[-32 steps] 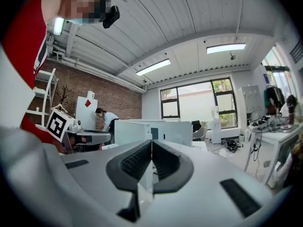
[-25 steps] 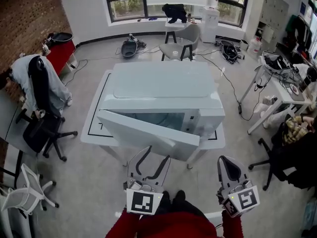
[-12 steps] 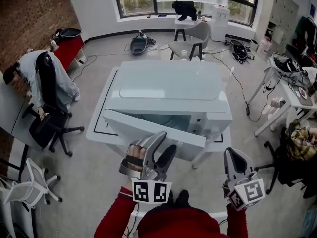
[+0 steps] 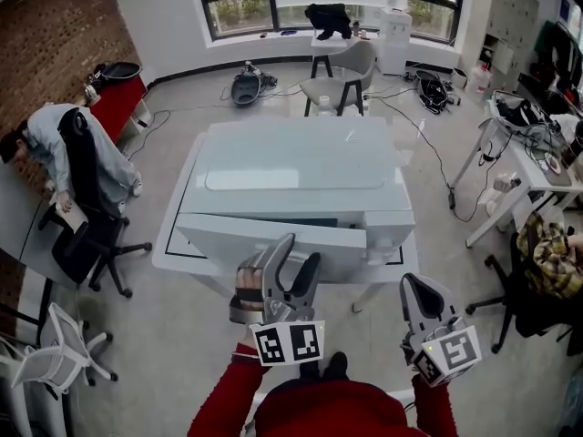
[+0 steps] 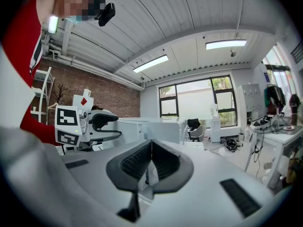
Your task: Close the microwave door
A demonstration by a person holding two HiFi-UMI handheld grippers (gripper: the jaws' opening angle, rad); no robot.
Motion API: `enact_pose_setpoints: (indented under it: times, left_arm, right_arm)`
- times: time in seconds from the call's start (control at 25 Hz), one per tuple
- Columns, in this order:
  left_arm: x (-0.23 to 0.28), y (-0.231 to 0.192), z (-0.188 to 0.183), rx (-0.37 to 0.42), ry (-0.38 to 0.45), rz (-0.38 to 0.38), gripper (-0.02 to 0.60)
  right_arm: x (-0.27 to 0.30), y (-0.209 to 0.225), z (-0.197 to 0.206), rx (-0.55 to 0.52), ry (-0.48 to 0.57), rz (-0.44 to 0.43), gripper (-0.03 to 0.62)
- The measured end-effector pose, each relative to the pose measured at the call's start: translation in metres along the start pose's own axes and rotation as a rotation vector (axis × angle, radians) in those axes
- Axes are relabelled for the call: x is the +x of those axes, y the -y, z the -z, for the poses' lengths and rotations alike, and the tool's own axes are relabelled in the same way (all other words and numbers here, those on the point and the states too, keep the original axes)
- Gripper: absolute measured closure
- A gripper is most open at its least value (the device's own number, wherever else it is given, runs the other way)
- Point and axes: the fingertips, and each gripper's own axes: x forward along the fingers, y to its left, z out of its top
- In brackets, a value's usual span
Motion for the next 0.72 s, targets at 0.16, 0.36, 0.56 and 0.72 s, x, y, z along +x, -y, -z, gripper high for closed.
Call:
enact_pose_setpoints:
  times: [0.16, 0.36, 0.56, 0.72]
  left_arm:
    - [0.011, -0.002, -0.001, -0.013, -0.008, -0.041, 0.318]
    - [0.013, -0.003, -0.003, -0.025, -0.019, -0.063, 0.308]
    - [0.014, -0.003, -0.001, -0.040, -0.039, -0.049, 0.304]
    - [0.017, -0.006, -0.001, -0.045, -0.048, -0.058, 0.302]
  right_arm:
    - [0.004, 0.003, 0.001, 0.013, -0.003, -0.005, 0.580]
    - [0.009, 0.008, 0.002, 0.008, -0.016, -0.007, 0.580]
    - [0.014, 0.007, 0.006, 0.020, -0.028, -0.017, 0.580]
    - [0.018, 0.006, 0.007, 0.022, -0.032, -0.025, 0.580]
